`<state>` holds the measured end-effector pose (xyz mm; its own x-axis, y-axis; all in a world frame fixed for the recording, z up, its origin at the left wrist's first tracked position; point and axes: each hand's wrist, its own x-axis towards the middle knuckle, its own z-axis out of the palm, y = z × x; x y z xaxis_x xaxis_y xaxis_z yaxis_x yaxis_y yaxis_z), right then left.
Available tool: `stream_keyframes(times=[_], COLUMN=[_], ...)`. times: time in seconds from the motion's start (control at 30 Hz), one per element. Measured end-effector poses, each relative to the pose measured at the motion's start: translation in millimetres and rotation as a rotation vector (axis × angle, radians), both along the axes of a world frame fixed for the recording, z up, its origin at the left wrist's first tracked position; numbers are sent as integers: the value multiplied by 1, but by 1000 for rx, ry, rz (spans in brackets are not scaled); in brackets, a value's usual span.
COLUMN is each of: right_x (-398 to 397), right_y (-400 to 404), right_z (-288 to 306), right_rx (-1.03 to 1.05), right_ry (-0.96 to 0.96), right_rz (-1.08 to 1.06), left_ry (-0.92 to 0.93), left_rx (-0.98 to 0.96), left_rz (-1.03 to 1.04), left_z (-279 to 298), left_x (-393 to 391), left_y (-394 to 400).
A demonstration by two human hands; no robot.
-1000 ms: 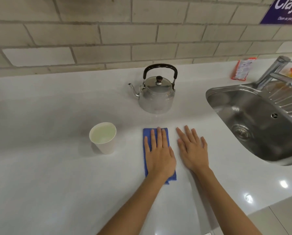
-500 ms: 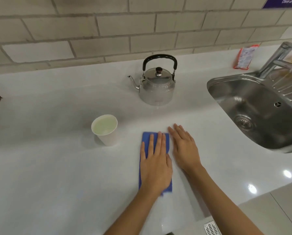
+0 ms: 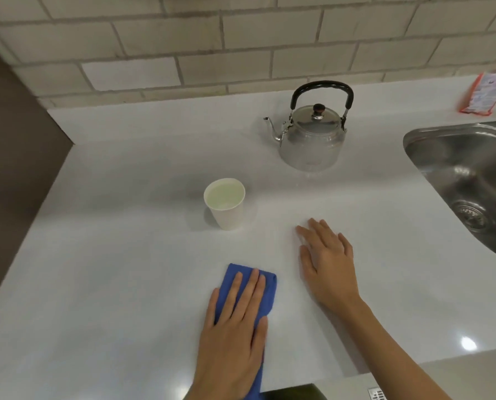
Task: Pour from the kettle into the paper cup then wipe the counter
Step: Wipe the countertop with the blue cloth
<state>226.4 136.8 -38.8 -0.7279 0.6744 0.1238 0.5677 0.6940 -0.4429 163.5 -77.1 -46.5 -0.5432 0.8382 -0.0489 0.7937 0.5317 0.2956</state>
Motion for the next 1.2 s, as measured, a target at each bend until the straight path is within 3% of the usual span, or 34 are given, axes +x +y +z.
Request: stream_keyframes(times=[0.2,0.37,0.43,0.57,0.67,0.8,0.93,1.07,1.2], right_x=[-20,-32,-35,-44,-47,-48,-48,-49,-50], right_y=[-54,-67,-70,-84,-86,-88,-91,-92,-92], right_z=[2,2,1,-3,-5,-6,-6,-4,-3], right_rx=[-46,-48,-56,-56,-71,-60,-37,-29,-41], right_ry=[21,31,52,50,77,91,96,79,74], right_rz=[213,196,196,305,291,263,238,233,234], left_ry=[28,-16,11,45,26,63,22,11,130], left_rx=[33,-7,5,64,57,46,10,-47,12], left_rz=[378,629,583,291,175,360,530,457,302], left_z=[-5,2,1,-6,-8,-4,-2,1,-2], left_x=[-110,-159,-133,-68,-97,-193,-270,-275,-227], left_y=[-62,-22,-6,-24,-55,-71,-33,29,24])
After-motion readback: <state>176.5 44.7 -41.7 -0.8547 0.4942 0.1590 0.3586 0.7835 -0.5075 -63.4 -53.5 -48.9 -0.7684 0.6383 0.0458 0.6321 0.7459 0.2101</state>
